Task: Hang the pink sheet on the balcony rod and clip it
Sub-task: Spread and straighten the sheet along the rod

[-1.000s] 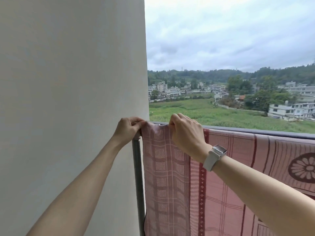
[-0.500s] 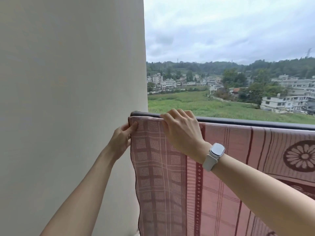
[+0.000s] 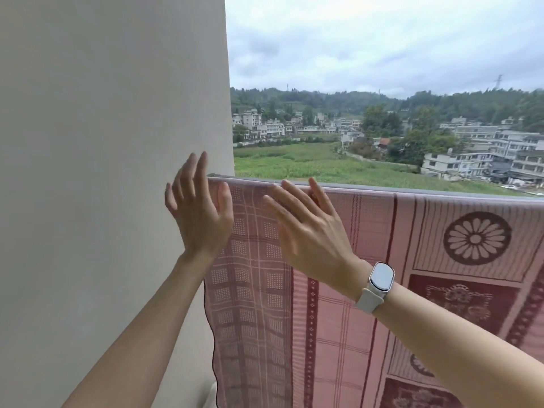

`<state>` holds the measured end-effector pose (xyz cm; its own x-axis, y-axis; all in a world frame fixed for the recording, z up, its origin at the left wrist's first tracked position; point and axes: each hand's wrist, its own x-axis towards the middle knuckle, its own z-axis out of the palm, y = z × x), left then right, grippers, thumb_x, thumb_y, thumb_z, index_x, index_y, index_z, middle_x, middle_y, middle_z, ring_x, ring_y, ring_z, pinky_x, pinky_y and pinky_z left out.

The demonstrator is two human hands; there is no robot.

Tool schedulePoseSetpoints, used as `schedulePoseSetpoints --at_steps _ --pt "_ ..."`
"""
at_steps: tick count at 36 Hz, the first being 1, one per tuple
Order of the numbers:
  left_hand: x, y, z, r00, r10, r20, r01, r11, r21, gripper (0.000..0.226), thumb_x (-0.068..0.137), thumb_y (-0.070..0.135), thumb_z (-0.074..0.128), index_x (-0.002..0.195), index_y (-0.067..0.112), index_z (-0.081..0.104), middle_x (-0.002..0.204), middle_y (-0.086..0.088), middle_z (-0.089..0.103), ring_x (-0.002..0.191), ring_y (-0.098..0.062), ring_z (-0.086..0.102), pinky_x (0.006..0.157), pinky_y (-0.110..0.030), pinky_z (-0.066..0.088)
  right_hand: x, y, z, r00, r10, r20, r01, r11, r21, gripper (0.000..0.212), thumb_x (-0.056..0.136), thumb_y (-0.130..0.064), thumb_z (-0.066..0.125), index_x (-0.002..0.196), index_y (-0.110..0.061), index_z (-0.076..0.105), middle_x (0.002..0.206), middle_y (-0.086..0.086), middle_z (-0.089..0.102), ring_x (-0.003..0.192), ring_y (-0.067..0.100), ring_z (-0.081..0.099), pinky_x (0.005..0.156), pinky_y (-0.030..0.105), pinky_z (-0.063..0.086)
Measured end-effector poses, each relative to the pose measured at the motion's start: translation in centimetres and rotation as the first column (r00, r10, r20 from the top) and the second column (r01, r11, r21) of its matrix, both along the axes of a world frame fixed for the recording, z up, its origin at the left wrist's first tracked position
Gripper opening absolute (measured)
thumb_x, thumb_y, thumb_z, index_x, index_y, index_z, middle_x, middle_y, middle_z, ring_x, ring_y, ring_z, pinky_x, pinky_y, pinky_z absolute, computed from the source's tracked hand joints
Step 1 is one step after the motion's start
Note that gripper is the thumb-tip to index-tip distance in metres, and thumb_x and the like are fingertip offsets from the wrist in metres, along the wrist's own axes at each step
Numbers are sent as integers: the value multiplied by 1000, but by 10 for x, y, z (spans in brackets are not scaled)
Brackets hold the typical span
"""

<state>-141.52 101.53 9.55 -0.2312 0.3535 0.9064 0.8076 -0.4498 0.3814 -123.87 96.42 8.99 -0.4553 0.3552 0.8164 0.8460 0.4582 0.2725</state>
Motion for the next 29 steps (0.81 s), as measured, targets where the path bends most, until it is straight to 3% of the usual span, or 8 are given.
schedulePoseSetpoints --at_steps 3,6,10,13,17,20,23,29 --pt "23 -9 -4 896 10 -443 4 999 32 51 92 39 38 140 25 31 151 -6 25 139 -22 17 112 -52 4 13 -5 -1 984 -126 -128 128 992 12 50 84 -20 43 133 -12 45 144 11 40 138 26 25 113 56 8" --pt "37 -6 -15 777 -52 -627 3 997 -79 52 94 39 34 143 28 21 153 -9 19 141 -27 11 112 -56 3 26 -9 -18 967 -250 -41 250 968 -15 58 84 -14 49 140 -13 35 150 15 25 141 30 13 114 55 4" --pt "21 0 -30 895 -14 -445 -85 976 -201 53 94 39 30 144 30 15 154 -6 16 142 -28 6 113 -52 2 45 -23 -63 965 -158 207 185 975 -120 52 82 -16 56 133 -15 45 147 15 33 140 28 21 111 56 22" --pt "16 -10 -43 952 47 -304 -129 958 -256 57 93 41 28 146 29 9 155 -7 8 142 -30 0 112 -56 2 64 -36 -69 978 -129 165 144 986 -86 44 82 -18 53 126 -16 53 142 11 42 137 25 28 111 57 20" --pt "46 -36 -60 863 -66 -501 -24 985 -172 58 91 35 32 145 27 13 154 -9 6 142 -28 -3 111 -56 -1 89 -48 -49 968 -240 -73 244 969 44 49 83 -12 49 131 -15 48 145 14 35 137 31 23 110 62 9" --pt "81 -43 -74 825 -157 -542 57 979 -196 51 93 32 37 142 23 27 153 -11 16 141 -31 2 111 -59 4 108 -57 -72 932 -362 14 362 929 -81 49 81 -13 53 130 -14 50 147 16 31 139 32 20 111 60 14" --pt "113 -54 -75 804 -298 -514 276 953 -121 35 87 18 52 121 12 53 130 -11 53 130 -27 38 106 -59 26 133 -75 -94 946 -318 55 323 933 -157 43 79 -12 54 121 -15 57 140 14 44 134 28 33 106 54 33" --pt "196 -77 -2 778 -328 -536 401 916 22 40 80 23 50 120 15 48 124 -9 53 120 -23 39 110 -49 17 213 -105 -14 924 -310 -224 344 930 132 47 78 -7 48 125 -14 45 140 10 37 131 27 32 110 52 22"
